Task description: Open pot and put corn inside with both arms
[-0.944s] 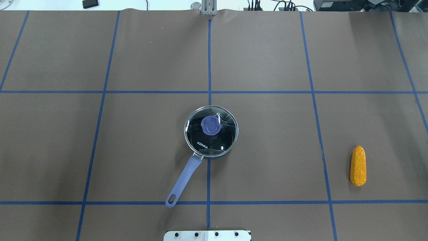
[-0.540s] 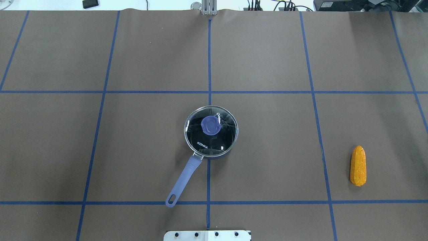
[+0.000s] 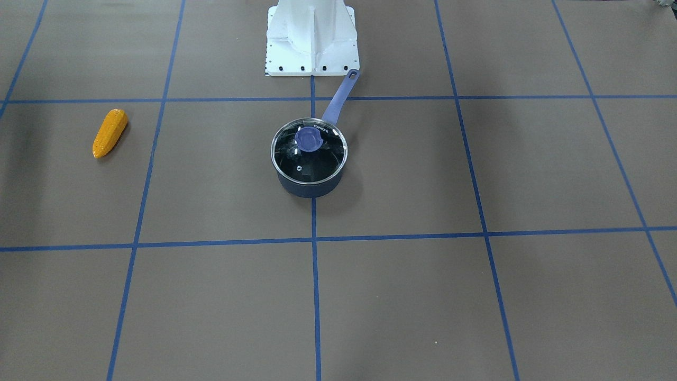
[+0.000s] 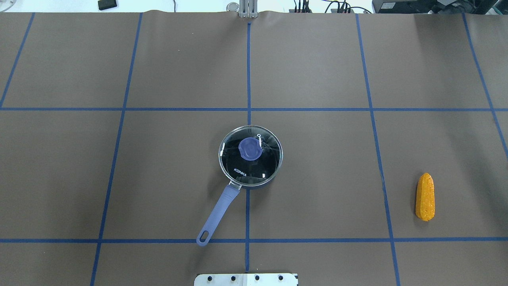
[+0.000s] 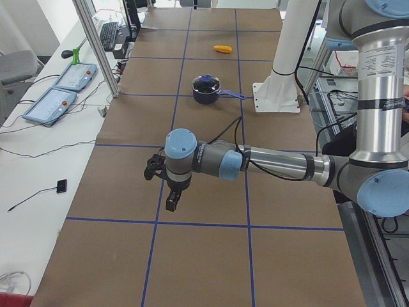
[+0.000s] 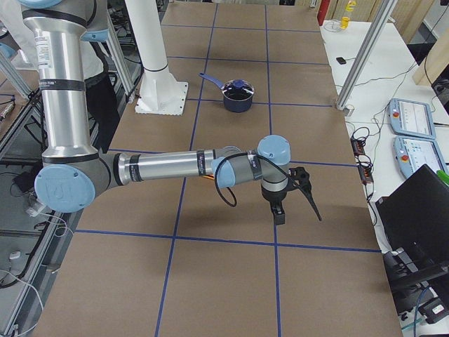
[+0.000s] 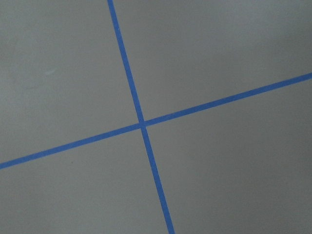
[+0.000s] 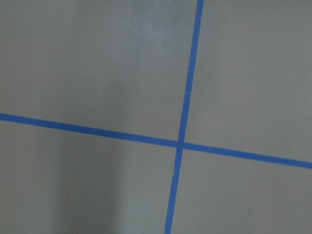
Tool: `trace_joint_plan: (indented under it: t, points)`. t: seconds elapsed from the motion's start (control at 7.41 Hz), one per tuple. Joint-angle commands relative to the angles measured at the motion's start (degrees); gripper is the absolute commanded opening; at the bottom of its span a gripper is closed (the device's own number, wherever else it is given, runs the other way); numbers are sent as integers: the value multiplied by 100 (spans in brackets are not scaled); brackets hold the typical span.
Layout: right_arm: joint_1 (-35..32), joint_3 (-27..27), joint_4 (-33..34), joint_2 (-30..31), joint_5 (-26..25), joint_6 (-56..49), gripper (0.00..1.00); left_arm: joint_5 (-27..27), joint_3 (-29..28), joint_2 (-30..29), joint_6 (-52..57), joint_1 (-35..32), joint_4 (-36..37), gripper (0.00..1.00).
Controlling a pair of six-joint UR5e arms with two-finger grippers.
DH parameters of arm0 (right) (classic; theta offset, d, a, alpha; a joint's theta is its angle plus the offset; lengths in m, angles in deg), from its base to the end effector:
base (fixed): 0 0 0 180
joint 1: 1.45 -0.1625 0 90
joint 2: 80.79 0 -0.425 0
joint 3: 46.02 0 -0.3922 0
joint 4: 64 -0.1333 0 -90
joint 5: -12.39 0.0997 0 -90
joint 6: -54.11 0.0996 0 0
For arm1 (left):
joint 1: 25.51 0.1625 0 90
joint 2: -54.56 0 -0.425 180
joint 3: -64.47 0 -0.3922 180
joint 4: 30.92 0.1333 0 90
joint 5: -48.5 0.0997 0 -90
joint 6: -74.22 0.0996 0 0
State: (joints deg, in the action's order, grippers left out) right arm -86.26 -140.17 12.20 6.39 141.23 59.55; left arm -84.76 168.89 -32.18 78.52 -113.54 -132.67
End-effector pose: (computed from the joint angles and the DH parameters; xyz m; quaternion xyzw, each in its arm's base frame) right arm 0.0225 -0.5352 0.5766 0.1390 -0.3414 -0.0579 0.9278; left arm -0.0485 -0.4826 0.5389 0.1919 0.3574 0.1229 0.9057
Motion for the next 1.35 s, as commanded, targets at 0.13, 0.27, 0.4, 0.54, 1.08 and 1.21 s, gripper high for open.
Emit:
trace_joint_plan:
  t: [0.13, 0.27, 0.4, 0.54, 1.08, 1.21]
  points:
    - [9, -42, -580, -52, 18, 256, 100, -104, 553, 271, -190, 14, -1051, 99]
    - [52, -51, -580, -87, 27, 274, 100, -165, 571, -59, -836, 354, -1100, 99]
    - [201, -94, -589, -122, 27, 605, 100, -131, 606, -289, -1747, 775, -1092, 99]
    - [550, -312, -589, -140, -16, 1261, 100, -131, 745, -561, -2740, 1205, -1084, 100]
    - [1079, -517, -589, -202, -227, 2407, 100, 745, 1044, -2455, -5846, 3358, 776, 99]
    - [1229, -543, -589, -167, -384, 2471, 100, 1322, 1106, -3289, -6009, 3755, 2015, 99]
